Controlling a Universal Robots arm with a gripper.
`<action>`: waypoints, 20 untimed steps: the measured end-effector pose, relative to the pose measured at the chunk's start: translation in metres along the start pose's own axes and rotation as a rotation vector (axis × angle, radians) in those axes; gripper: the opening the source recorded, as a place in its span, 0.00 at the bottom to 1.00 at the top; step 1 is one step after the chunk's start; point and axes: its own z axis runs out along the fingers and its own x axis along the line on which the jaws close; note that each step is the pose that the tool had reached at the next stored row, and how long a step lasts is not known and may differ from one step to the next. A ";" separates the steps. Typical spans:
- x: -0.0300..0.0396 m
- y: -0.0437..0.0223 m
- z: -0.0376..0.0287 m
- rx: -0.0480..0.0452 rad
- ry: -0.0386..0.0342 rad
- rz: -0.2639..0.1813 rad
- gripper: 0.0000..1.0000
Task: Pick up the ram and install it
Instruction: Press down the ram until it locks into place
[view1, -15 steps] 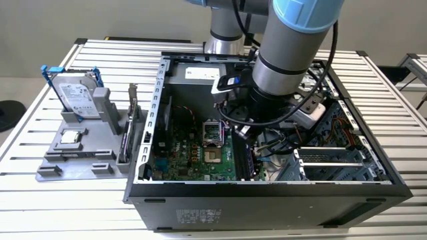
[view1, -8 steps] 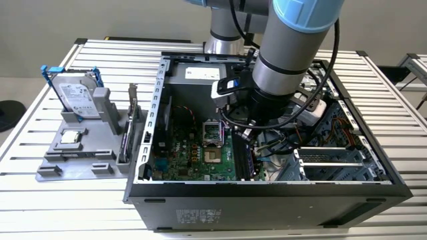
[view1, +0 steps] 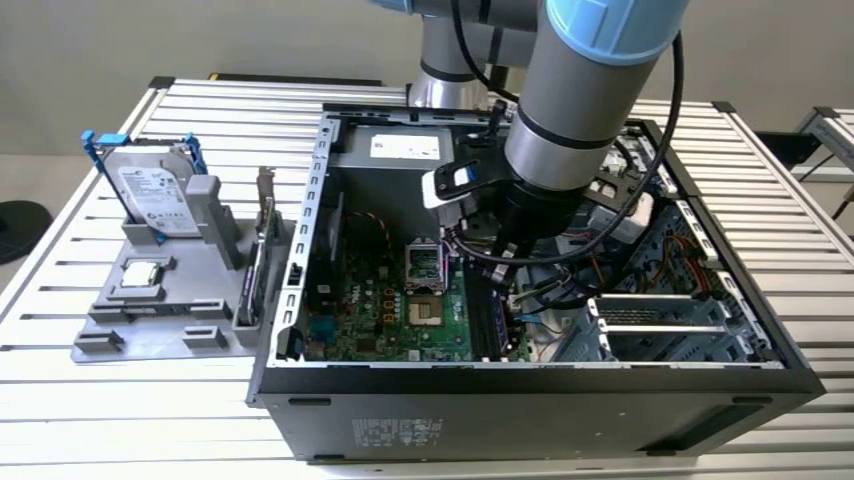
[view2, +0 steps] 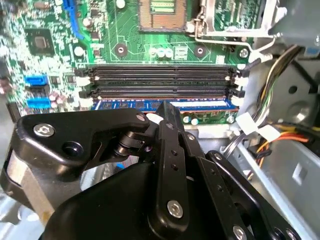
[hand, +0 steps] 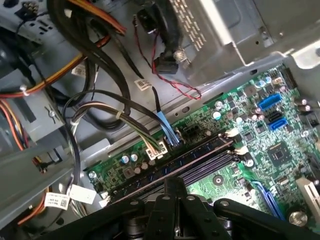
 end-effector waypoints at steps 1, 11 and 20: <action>0.0000 0.0000 0.0000 0.0000 -0.0006 -0.018 0.00; 0.0001 0.0001 0.0000 -0.0001 -0.0061 -0.192 0.00; 0.0006 0.0010 -0.0001 -0.0001 -0.0103 -0.323 0.00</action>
